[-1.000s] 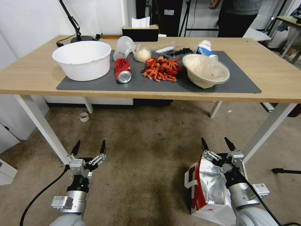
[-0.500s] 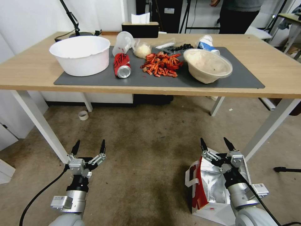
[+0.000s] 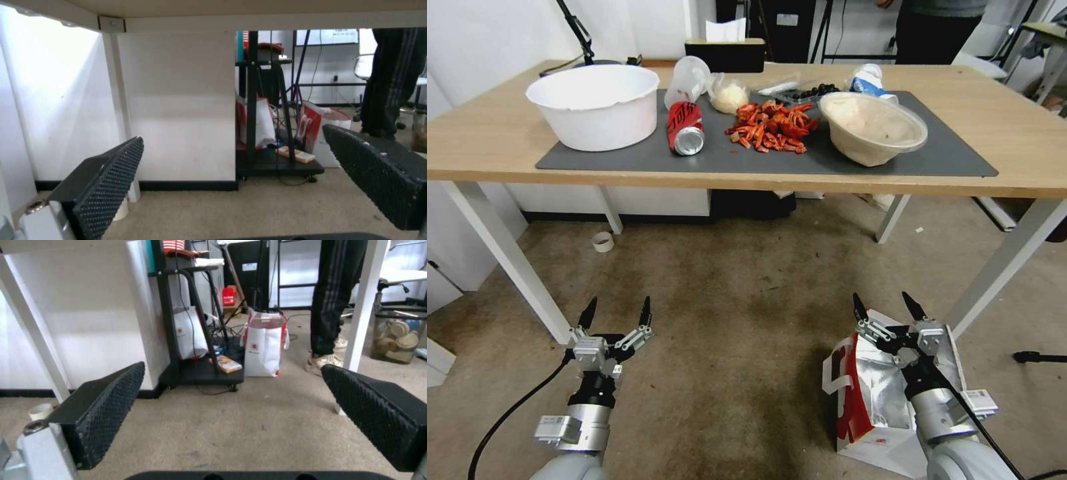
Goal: Pick up the food delivery bag from the floor and place it on the table.
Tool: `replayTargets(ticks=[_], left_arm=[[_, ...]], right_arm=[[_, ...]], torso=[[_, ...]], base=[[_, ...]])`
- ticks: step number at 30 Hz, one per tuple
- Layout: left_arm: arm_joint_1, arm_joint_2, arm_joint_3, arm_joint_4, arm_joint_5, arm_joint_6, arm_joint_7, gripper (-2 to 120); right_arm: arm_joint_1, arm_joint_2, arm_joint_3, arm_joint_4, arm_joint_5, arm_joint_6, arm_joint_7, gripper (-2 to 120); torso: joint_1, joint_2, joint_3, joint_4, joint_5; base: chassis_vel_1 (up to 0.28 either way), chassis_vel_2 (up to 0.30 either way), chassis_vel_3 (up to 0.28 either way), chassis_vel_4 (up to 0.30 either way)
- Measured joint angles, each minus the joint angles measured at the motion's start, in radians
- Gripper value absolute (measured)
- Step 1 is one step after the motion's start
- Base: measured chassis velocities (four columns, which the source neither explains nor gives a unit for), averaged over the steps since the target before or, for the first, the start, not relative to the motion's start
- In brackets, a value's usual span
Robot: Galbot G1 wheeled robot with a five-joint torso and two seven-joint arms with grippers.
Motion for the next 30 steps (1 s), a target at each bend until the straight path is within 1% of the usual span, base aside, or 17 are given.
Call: replayTargets(ticks=[9, 17, 20, 24, 30], left_arm=[[0.001, -0.001, -0.001, 0.0, 0.002, 0.002, 0.0, 100], [0.001, -0.002, 0.0, 0.0, 0.004, 0.002, 0.001, 100], [0.003, -0.003, 0.0, 0.001, 0.004, 0.002, 0.001, 100], [0.003, -0.003, 0.001, 0.001, 0.007, 0.002, 0.002, 100], [0.006, 0.005, 0.003, -0.008, 0.007, 0.007, 0.002, 100]], right_arm=[[0.0, 0.001, -0.003, -0.002, 0.001, 0.002, 0.0, 100], [-0.001, 0.0, -0.005, -0.002, 0.001, 0.003, 0.0, 100], [0.0, -0.001, -0.005, 0.001, 0.0, 0.003, 0.0, 100], [0.0, -0.002, -0.004, 0.001, 0.001, 0.003, 0.0, 100], [0.003, -0.02, -0.007, -0.003, 0.0, 0.007, 0.001, 100]], torso=[[-0.011, -0.043, -0.032, 0.0, 0.0], [-0.015, -0.067, -0.052, 0.0, 0.0], [-0.017, -0.086, -0.069, 0.0, 0.0], [-0.019, -0.097, -0.078, 0.0, 0.0], [-0.024, -0.123, -0.099, 0.0, 0.0]], base=[[0.0, 0.0, 0.0, 0.0], [0.0, 0.0, 0.0, 0.0], [0.0, 0.0, 0.0, 0.0], [0.0, 0.0, 0.0, 0.0], [0.0, 0.0, 0.0, 0.0]])
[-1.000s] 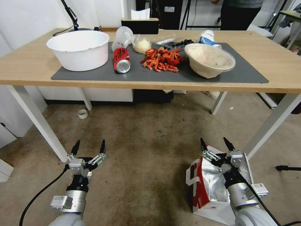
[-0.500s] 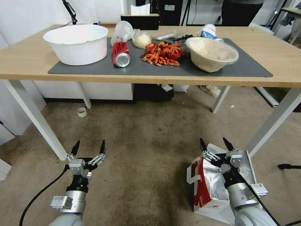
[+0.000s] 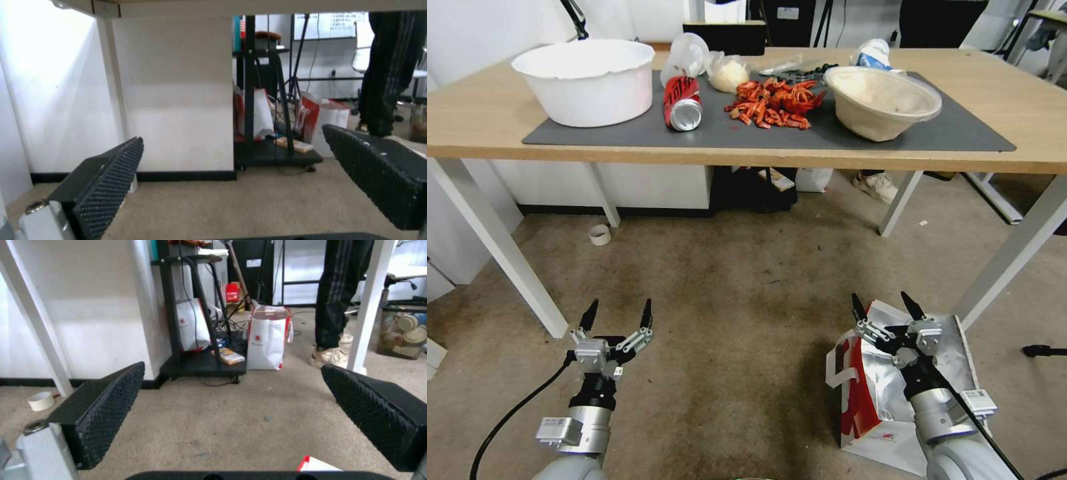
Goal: Pick up the food delivery bag from the floor and place it on the table.
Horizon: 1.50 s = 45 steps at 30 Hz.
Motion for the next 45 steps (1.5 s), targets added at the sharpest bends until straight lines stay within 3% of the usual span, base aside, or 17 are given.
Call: replayTargets(ticks=[19, 39, 45], left_arm=[[-0.007, 0.007, 0.001, 0.016, -0.005, 0.001, -0.002, 100], [-0.002, -0.003, 0.002, 0.017, -0.009, -0.027, -0.001, 100], [0.003, -0.012, 0.0, 0.013, 0.009, -0.05, 0.01, 100]], right_arm=[[0.01, 0.015, -0.021, -0.007, -0.006, -0.001, 0.006, 100], [-0.001, 0.009, -0.008, 0.025, -0.003, -0.011, 0.014, 100], [0.013, -0.052, 0.094, 0.086, 0.044, -0.131, 0.089, 100]], torso=[[-0.005, -0.072, -0.066, 0.0, 0.0], [-0.009, -0.083, -0.066, 0.0, 0.0003], [-0.009, -0.08, -0.066, 0.0, 0.0]], base=[[0.0, 0.0, 0.0, 0.0], [0.0, 0.0, 0.0, 0.0], [0.0, 0.0, 0.0, 0.0]])
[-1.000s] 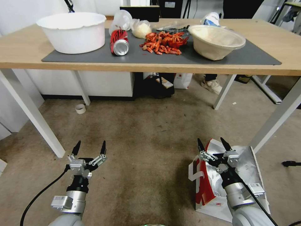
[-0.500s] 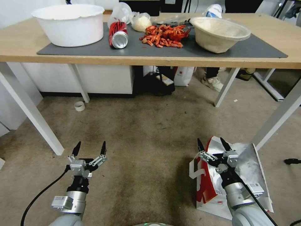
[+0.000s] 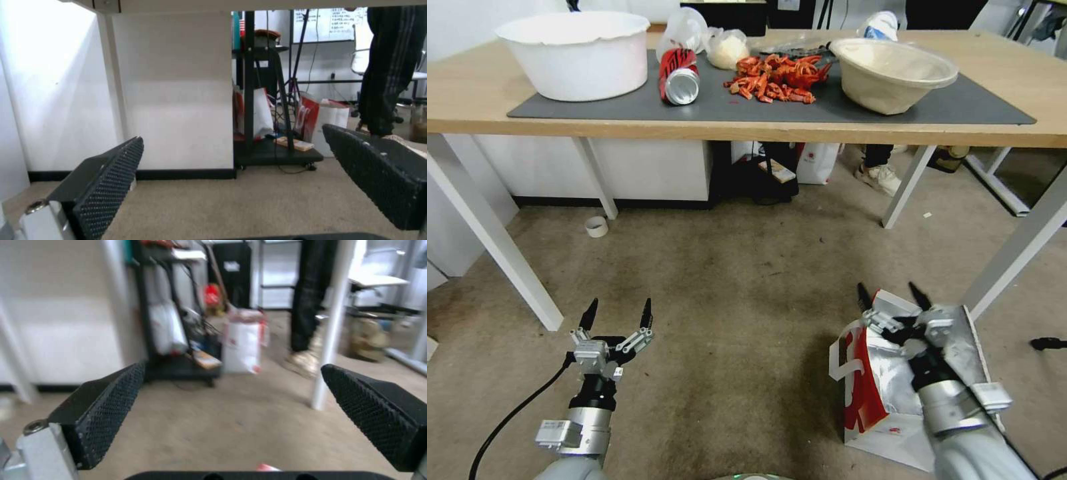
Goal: Pick up the food delivery bag from the floor and place it on the table.
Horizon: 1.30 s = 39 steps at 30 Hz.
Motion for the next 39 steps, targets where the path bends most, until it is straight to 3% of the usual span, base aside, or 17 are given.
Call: replayTargets(ticks=[2, 4, 6, 8, 9, 11, 12, 23, 39], left_arm=[[0.003, -0.001, -0.001, -0.003, 0.002, -0.002, 0.0, 100], [0.017, 0.001, -0.008, -0.021, 0.004, -0.004, 0.0, 100], [0.019, 0.002, -0.009, -0.023, 0.004, -0.004, 0.0, 100], [0.023, 0.004, -0.011, -0.032, -0.002, -0.006, -0.018, 100], [0.023, 0.004, -0.011, -0.033, -0.002, -0.006, -0.022, 100], [0.022, 0.004, -0.011, -0.033, -0.002, -0.007, -0.023, 100], [0.021, 0.001, -0.011, -0.036, -0.002, -0.009, -0.027, 100], [0.017, -0.014, 0.001, -0.019, -0.002, -0.028, -0.031, 100], [0.01, -0.026, 0.018, 0.004, 0.001, -0.037, -0.031, 100]], right_arm=[[0.001, -0.014, 0.013, -0.002, 0.002, -0.028, 0.015, 100], [0.0, -0.071, 0.045, -0.006, 0.009, -0.152, 0.1, 100], [0.0, -0.079, 0.048, -0.006, 0.012, -0.173, 0.115, 100], [0.016, -0.146, 0.07, 0.014, 0.121, -0.436, 0.295, 100], [0.023, -0.163, 0.077, 0.016, 0.145, -0.503, 0.324, 100], [0.025, -0.17, 0.08, 0.016, 0.152, -0.531, 0.333, 100], [0.04, -0.204, 0.088, 0.003, 0.168, -0.62, 0.376, 100], [0.046, -0.267, 0.129, -0.037, 0.174, -0.746, 0.395, 100], [0.089, -0.274, 0.043, -0.202, 0.108, -0.739, 0.36, 100]], torso=[[0.0, 0.0, 0.0, 0.0, 0.0001], [0.0, 0.001, 0.0, 0.0001, 0.0006], [0.0, 0.001, 0.0, 0.0001, 0.0005], [0.0, 0.002, 0.0, 0.0, 0.0002], [0.0, 0.002, 0.0, 0.0, 0.0001], [0.001, 0.002, 0.0, 0.0002, 0.0], [0.001, 0.003, 0.0, 0.0001, 0.0001], [0.001, 0.004, 0.0, 0.0, 0.0], [0.001, 0.005, 0.0, 0.0001, 0.0002]], base=[[0.0, 0.0, 0.0, 0.0], [0.0, 0.0, 0.0, 0.0], [0.0, 0.0, 0.0, 0.0], [0.0, 0.0, 0.0, 0.0], [0.0, 0.0, 0.0, 0.0], [0.0, 0.0, 0.0, 0.0], [0.0, 0.0, 0.0, 0.0], [0.0, 0.0, 0.0, 0.0], [0.0, 0.0, 0.0, 0.0]])
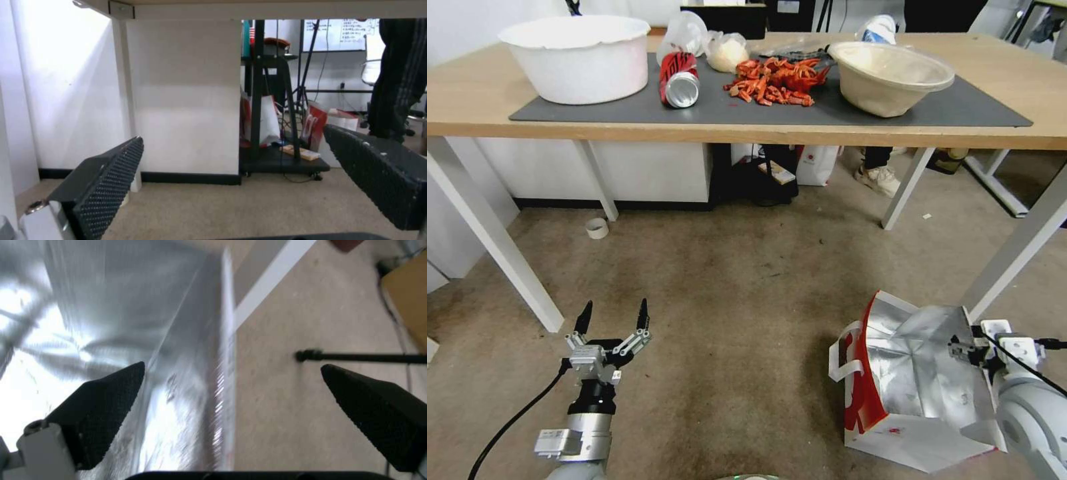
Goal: Pick up the food delivery bag from the floor and place it on the table.
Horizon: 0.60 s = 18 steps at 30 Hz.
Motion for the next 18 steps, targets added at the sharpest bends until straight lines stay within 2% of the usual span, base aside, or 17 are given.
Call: replayTargets(ticks=[2, 18], left_arm=[[-0.002, 0.001, 0.01, 0.006, 0.001, 0.0, 0.0, 100], [0.003, 0.005, 0.016, 0.01, 0.002, -0.002, -0.001, 100]], right_arm=[[0.002, 0.009, -0.014, -0.034, 0.007, 0.002, -0.014, 100], [0.024, 0.028, -0.051, -0.081, 0.044, 0.005, -0.016, 100]], torso=[[0.0, 0.0, 0.0, -0.0002, -0.0001], [0.0, 0.001, 0.0, 0.0, -0.0002]], base=[[0.0, 0.0, 0.0, 0.0], [0.0, 0.0, 0.0, 0.0]])
